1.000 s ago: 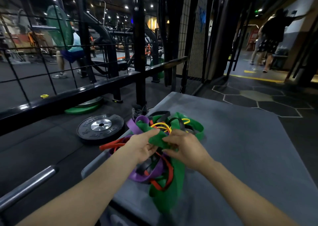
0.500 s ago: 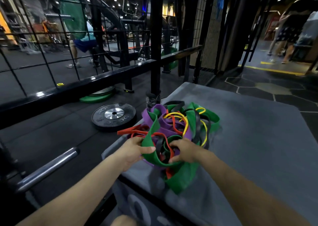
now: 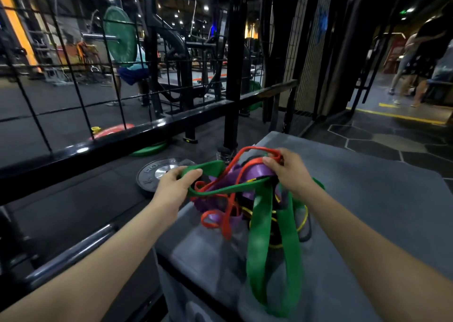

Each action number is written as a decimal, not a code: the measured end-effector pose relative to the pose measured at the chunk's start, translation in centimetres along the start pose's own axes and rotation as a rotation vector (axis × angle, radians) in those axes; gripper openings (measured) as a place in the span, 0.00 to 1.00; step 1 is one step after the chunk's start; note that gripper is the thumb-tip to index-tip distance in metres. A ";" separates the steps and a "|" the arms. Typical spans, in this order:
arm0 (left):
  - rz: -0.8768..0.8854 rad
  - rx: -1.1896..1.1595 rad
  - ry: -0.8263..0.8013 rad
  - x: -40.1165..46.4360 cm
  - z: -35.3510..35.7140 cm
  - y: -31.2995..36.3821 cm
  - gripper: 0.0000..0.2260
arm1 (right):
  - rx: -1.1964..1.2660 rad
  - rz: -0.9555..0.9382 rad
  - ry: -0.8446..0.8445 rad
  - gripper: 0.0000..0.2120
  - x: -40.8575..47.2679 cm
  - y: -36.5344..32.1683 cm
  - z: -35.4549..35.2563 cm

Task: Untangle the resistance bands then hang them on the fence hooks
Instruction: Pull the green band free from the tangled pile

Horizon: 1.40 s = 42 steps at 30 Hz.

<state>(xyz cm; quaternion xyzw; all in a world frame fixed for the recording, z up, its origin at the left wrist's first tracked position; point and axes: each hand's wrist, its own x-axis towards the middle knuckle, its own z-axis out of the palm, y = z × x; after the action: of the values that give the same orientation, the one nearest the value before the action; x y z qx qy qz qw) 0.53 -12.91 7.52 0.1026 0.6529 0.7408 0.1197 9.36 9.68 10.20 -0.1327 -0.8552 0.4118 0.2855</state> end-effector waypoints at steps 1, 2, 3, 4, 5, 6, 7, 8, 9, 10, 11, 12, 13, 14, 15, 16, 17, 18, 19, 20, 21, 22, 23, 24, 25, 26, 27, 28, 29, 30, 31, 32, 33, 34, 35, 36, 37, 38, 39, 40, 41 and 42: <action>0.034 0.049 0.014 0.4 -0.1 0.1 0.13 | -0.007 -0.002 0.038 0.10 0.5 -0.1 -0.2; 0.060 0.090 0.025 0.7 -0.2 0.2 0.16 | -0.026 -0.011 0.069 0.12 1.0 -0.2 -0.4; 0.080 0.128 0.029 0.8 -0.2 0.3 0.18 | -0.045 -0.017 0.095 0.12 1.4 -0.1 -0.7; 0.095 0.166 0.035 0.9 -0.2 0.4 0.20 | -0.058 -0.019 0.112 0.11 1.6 -0.1 -1.0; 0.111 0.204 0.041 0.9 -0.1 0.5 0.21 | -0.077 -0.007 0.118 0.11 1.8 0.0 -1.3; 0.132 0.245 0.050 0.8 0.1 0.6 0.19 | -0.113 0.002 0.119 0.11 1.9 0.2 -1.5; 0.155 0.279 0.062 0.8 0.2 0.6 0.15 | -0.172 0.009 0.117 0.11 1.9 0.4 -1.7; 0.180 0.313 0.076 0.7 0.4 0.6 0.10 | -0.230 -0.001 0.111 0.11 2.0 0.7 -1.8; 0.200 0.339 0.092 0.6 0.7 0.6 0.07 | -0.282 -0.012 0.100 0.11 2.0 0.9 -1.8; 0.215 0.360 0.104 0.5 0.8 0.6 0.06 | -0.335 -0.024 0.090 0.12 2.1 1.2 -1.8; 0.224 0.384 0.119 0.5 0.9 0.5 0.06 | -0.381 -0.026 0.077 0.13 2.2 1.5 -1.9; 0.225 0.416 0.132 0.4 0.9 0.5 0.06 | -0.413 -0.029 0.075 0.13 2.4 1.9 -2.0; 0.220 0.442 0.144 0.3 0.8 0.5 0.06 | -0.429 -0.020 0.089 0.13 2.6 2.2 -2.3; 0.212 0.461 0.150 0.2 0.5 0.4 0.05 | -0.435 -0.007 0.124 0.13 2.8 2.5 -2.7; 0.203 0.478 0.154 0.2 0.2 0.2 0.06 | -0.428 0.021 0.170 0.12 2.9 2.7 -3.3; 0.197 0.502 0.151 0.1 -0.2 0.0 0.06 | -0.418 0.045 0.223 0.12 3.0 3.0 -3.9; 0.190 0.522 0.141 0.0 -0.5 -0.2 0.07 | -0.408 0.074 0.268 0.12 3.1 3.3 -4.5; 0.177 0.534 0.132 -0.2 -0.8 -0.4 0.07 | -0.401 0.098 0.298 0.12 3.0 3.7 -4.9; 0.165 0.535 0.127 -0.3 -1.0 -0.6 0.07 | -0.396 0.121 0.311 0.12 2.9 4.2 -5.0; 0.160 0.537 0.125 -0.5 -1.0 -0.7 0.08 | -0.407 0.135 0.312 0.12 2.7 4.5 -4.9; 0.163 0.536 0.118 -0.6 -0.8 -0.7 0.08 | -0.440 0.147 0.300 0.12 2.3 5.0 -4.6; 0.168 0.532 0.103 -0.7 -0.6 -0.6 0.07 | -0.507 0.152 0.273 0.13 1.9 5.5 -4.2; 0.165 0.519 0.080 -0.8 -0.3 -0.5 0.06 | -0.593 0.155 0.227 0.13 1.5 6.1 -3.7; 0.157 0.499 0.062 -0.9 0.1 -0.3 0.05 | -0.674 0.172 0.161 0.13 1.1 6.6 -3.3; 0.148 0.475 0.051 -0.9 0.2 -0.3 0.04 | -0.730 0.218 0.082 0.14 0.6 6.9 -2.9; 0.142 0.454 0.047 -0.8 0.3 -0.2 0.05 | -0.776 0.279 -0.005 0.17 0.1 6.8 -2.5; 0.134 0.439 0.043 -0.6 0.3 -0.3 0.07 | -0.834 0.317 -0.085 0.20 -0.3 6.7 -2.1; 0.127 0.428 0.038 -0.6 0.3 -0.3 0.09 | -0.909 0.299 -0.150 0.23 -0.6 6.4 -1.7; 0.117 0.417 0.033 -0.5 0.3 -0.5 0.10 | -0.972 0.226 -0.185 0.26 -0.8 6.0 -1.2; 0.111 0.400 0.030 -0.4 0.3 -0.7 0.11 | -0.997 0.121 -0.201 0.28 -0.9 5.6 -0.7; 0.103 0.380 0.029 -0.5 0.3 -0.8 0.11 | -0.959 0.016 -0.213 0.29 -1.0 5.1 0.0; 0.090 0.356 0.027 -0.6 0.3 -1.0 0.13 | -0.874 -0.060 -0.245 0.28 -1.1 4.5 0.6; 0.072 0.333 0.025 -0.6 0.4 -1.2 0.14 | -0.765 -0.105 -0.287 0.26 -1.2 4.0 1.3; 0.060 0.314 0.023 -0.6 0.4 -1.3 0.16 | -0.671 -0.144 -0.323 0.25 -1.3 3.5 2.1; 0.058 0.304 0.018 -0.6 0.4 -1.3 0.16 | -0.589 -0.165 -0.361 0.24 -1.5 3.1 2.9; 0.071 0.291 0.006 -0.7 0.6 -1.1 0.16 | -0.515 -0.179 -0.407 0.25 -1.7 2.8 3.6; 0.080 0.259 -0.001 -0.7 0.8 -0.8 0.15 | -0.452 -0.188 -0.462 0.28 -2.0 2.4 4.2; 0.082 0.197 -0.009 -0.6 1.1 -0.3 0.14 | -0.406 -0.197 -0.530 0.31 -2.3 2.2 4.8; 0.076 0.116 -0.021 -0.6 1.5 0.2 0.13 | -0.374 -0.204 -0.596 0.34 -2.6 2.0 5.3; 0.073 0.041 -0.040 -0.7 2.0 0.9 0.12 | -0.352 -0.222 -0.641 0.36 -2.9 1.7 5.7; 0.068 -0.012 -0.061 -0.7 2.5 1.6 0.10 | -0.337 -0.252 -0.659 0.37 -3.2 1.6 6.1; 0.059 -0.054 -0.079 -0.8 3.1 2.3 0.10 | -0.325 -0.283 -0.654 0.37 -3.3 1.5 6.4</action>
<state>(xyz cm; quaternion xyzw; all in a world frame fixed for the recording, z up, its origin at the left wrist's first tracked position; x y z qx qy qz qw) 2.14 -10.54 10.19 0.1478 0.6240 0.7569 0.1261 8.20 5.05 4.60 0.0816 -0.9649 0.2480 0.0269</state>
